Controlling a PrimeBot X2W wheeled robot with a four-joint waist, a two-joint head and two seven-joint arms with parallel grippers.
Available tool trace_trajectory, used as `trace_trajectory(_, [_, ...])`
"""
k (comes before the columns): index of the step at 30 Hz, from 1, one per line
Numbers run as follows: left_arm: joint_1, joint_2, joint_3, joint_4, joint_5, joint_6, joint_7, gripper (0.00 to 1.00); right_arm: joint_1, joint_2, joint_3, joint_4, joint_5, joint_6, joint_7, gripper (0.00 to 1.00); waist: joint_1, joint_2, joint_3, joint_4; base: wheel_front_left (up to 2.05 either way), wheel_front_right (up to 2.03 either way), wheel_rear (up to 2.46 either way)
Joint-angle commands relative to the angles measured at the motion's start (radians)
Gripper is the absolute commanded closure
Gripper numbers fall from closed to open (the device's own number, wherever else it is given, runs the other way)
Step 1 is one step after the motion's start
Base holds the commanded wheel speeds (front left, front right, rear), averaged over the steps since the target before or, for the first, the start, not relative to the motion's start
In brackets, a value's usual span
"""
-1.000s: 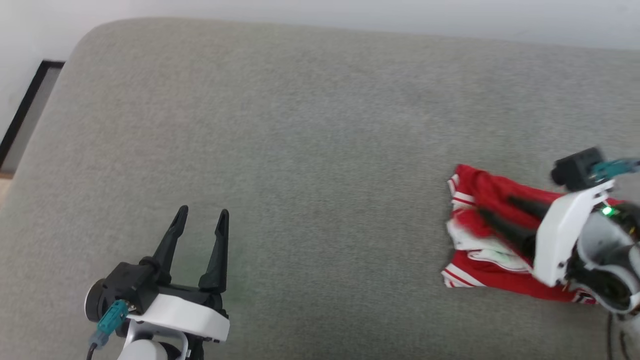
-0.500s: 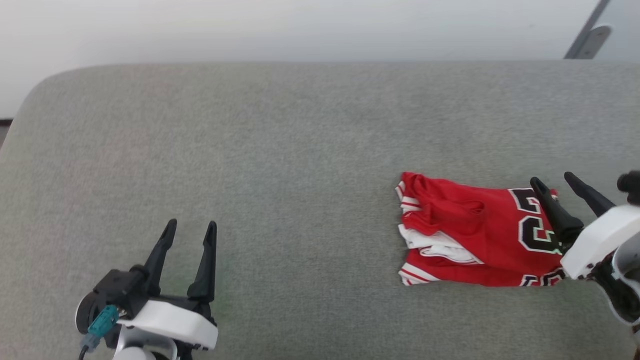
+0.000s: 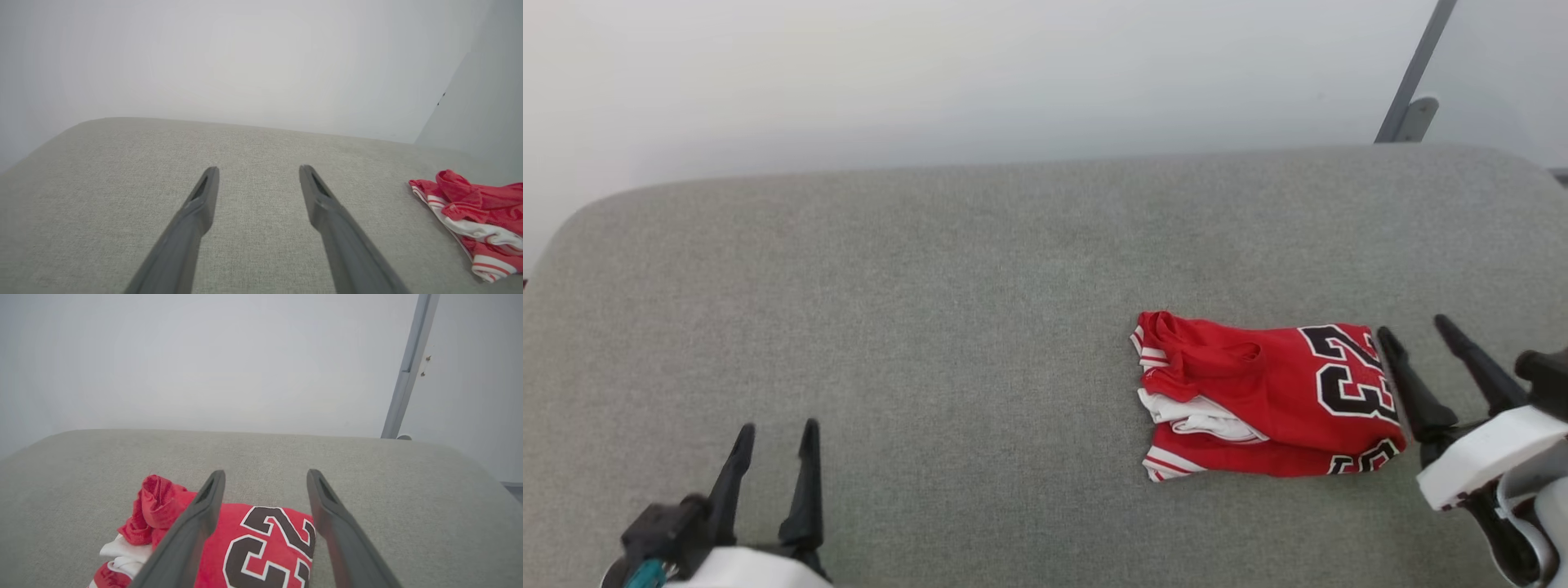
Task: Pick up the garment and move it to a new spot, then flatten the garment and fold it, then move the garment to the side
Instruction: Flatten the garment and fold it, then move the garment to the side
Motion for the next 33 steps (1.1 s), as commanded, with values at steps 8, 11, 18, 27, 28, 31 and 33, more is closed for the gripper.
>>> trace_trajectory(8, [0.095, -0.008, 0.046, -0.036, 0.021, -0.001, -0.005, 0.00, 0.143, 0.035, -0.157, -0.119, -0.089, 0.000, -0.006, 0.00, 0.0000, 0.0000, -0.031, 0.011, 0.00, 0.00, 0.00])
trace_trajectory(11, [0.131, -0.014, 0.062, -0.062, 0.026, -0.001, -0.005, 0.00, 0.204, 0.037, -0.203, -0.164, -0.110, 0.000, -0.006, 0.00, 0.0000, 0.0000, -0.033, 0.017, 0.00, 0.00, 0.00])
trace_trajectory(18, [0.192, -0.040, 0.092, -0.126, 0.050, -0.001, -0.005, 0.00, 0.298, 0.047, -0.284, -0.239, -0.130, 0.000, -0.001, 0.00, 0.0000, 0.0000, -0.023, 0.023, 0.00, 0.00, 0.00])
trace_trajectory(27, [0.124, -0.048, 0.063, -0.150, 0.060, -0.001, -0.005, 0.00, 0.265, 0.024, -0.281, -0.260, -0.139, 0.000, 0.063, 0.00, 0.0000, 0.0000, 0.029, 0.030, 0.00, 0.00, 0.00])
trace_trajectory(28, [0.112, -0.047, 0.053, -0.149, 0.062, -0.001, -0.005, 0.00, 0.251, 0.013, -0.274, -0.257, -0.144, 0.000, 0.080, 0.00, 0.0000, 0.0000, 0.040, 0.032, 0.00, 0.00, 0.00])
trace_trajectory(31, [0.073, -0.040, 0.027, -0.136, 0.068, -0.001, -0.005, 0.00, 0.200, -0.026, -0.235, -0.248, -0.147, 0.000, 0.157, 0.00, 0.0000, 0.0000, 0.075, 0.034, 0.00, 0.00, 0.00])
trace_trajectory(33, [0.040, -0.039, 0.015, -0.131, 0.071, -0.001, -0.005, 0.00, 0.160, -0.066, -0.190, -0.246, -0.138, 0.000, 0.218, 0.00, 0.0000, 0.0000, 0.106, 0.038, 0.00, 0.00, 0.00])
